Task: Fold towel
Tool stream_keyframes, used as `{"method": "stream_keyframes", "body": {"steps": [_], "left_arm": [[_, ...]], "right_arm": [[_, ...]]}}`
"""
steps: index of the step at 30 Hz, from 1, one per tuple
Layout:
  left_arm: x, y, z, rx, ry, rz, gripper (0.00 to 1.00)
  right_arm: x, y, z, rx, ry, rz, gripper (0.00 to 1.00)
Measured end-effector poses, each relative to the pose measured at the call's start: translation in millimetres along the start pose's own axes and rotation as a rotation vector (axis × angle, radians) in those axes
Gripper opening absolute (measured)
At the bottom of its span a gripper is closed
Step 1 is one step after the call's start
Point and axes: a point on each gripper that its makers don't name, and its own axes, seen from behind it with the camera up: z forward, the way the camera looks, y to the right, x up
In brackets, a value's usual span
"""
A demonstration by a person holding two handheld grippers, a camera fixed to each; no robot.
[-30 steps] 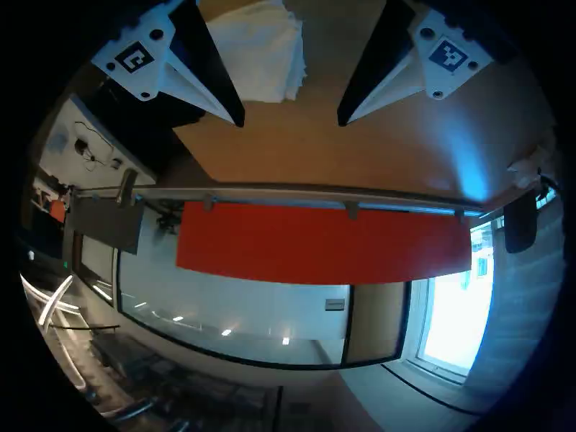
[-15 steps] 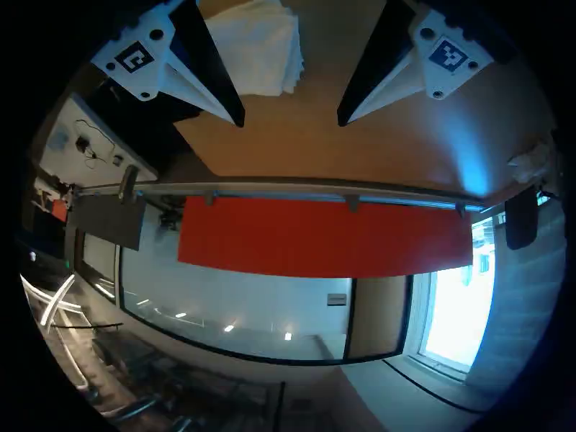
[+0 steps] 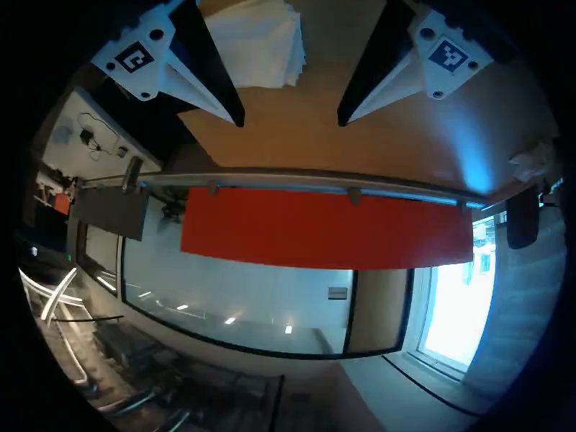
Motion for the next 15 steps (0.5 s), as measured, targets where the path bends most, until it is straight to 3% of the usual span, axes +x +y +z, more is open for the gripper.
{"method": "stream_keyframes", "body": {"steps": [8,15], "left_arm": [[4,-1.8,-1.5,-0.006,0.006,0.003,0.93],[6,-5.0,-2.2,-0.009,0.012,-0.001,0.93]], "right_arm": [[26,-14,-2.7,0.001,0.047,-0.012,1.00],[57,-43,-3.6,0.008,0.103,-0.035,1.00]]}}
